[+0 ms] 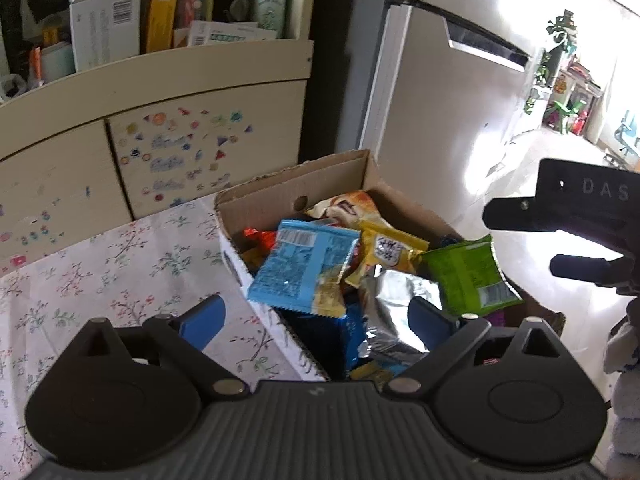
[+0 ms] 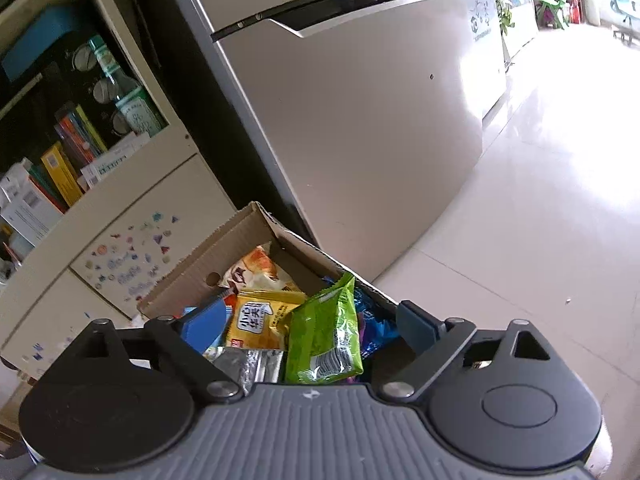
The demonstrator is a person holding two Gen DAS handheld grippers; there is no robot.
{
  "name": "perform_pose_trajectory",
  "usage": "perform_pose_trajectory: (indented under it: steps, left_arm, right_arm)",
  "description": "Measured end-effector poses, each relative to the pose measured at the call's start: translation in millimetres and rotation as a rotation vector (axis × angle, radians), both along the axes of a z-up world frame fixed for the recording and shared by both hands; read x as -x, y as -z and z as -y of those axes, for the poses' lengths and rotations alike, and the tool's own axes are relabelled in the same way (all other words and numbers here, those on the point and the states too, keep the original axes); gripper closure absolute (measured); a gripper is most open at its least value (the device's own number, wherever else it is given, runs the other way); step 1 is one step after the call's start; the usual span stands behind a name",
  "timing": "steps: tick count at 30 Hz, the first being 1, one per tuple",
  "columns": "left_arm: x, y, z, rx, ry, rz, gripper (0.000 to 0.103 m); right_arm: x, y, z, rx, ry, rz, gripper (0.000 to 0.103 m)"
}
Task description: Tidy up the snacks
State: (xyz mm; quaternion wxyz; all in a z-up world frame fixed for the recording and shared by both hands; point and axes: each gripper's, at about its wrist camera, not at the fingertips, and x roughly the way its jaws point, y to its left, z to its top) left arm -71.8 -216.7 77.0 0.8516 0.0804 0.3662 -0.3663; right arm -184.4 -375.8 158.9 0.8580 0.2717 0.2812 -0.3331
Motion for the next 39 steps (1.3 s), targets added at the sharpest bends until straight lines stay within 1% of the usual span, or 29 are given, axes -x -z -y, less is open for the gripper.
perform_pose_trajectory:
  steps: [3, 7, 10, 12, 16, 22, 29, 34, 39]
  left_arm:
    - [-1.6, -0.1, -1.6, -0.019, -0.008, -0.001, 0.005]
    - [-2.6, 1.2, -6.0, -0.067, -0.019, 0.001, 0.005]
    - [-6.9, 1.5, -11.7, -0.103, -0.054, -0.019, 0.005]
    - [-9.4, -1.3, -16.1, -0.108, -0.075, -0.031, 0.005]
    - [-9.2, -10.8, -22.3, -0.123, -0.110, -0.009, 0.003]
    - [-8.0, -18.5, -26.8, -0.158, -0.154, 0.008, 0.002]
    - [-2.9, -21.9, -23.2, -0.185, -0.167, 0.024, 0.001]
    - [2.9, -21.2, -18.5, -0.218, -0.166, 0.052, 0.001]
    - [3.1, -18.4, -15.4, -0.227, -0.164, 0.045, 0.001]
  right_arm:
    - [-2.2, 0.5, -1.5, 0.023, 0.002, -0.023, 0.004]
    - [-5.3, 1.6, -5.2, 0.057, 0.002, -0.065, 0.003]
    - [-8.5, 1.8, -8.9, 0.082, -0.005, -0.095, 0.002]
    - [-10.1, 2.1, -12.1, 0.095, -0.010, -0.110, 0.002]
    - [-12.4, 0.7, -21.2, 0.105, -0.033, -0.150, 0.000]
    - [-7.1, -3.4, -40.5, 0.181, -0.048, -0.208, 0.000]
    - [2.5, 5.6, -50.5, 0.169, -0.066, -0.253, 0.000]
    - [3.1, 7.7, -50.6, 0.171, -0.066, -0.262, 0.000]
    - [2.8, 9.5, -50.7, 0.160, -0.067, -0.267, 0.000]
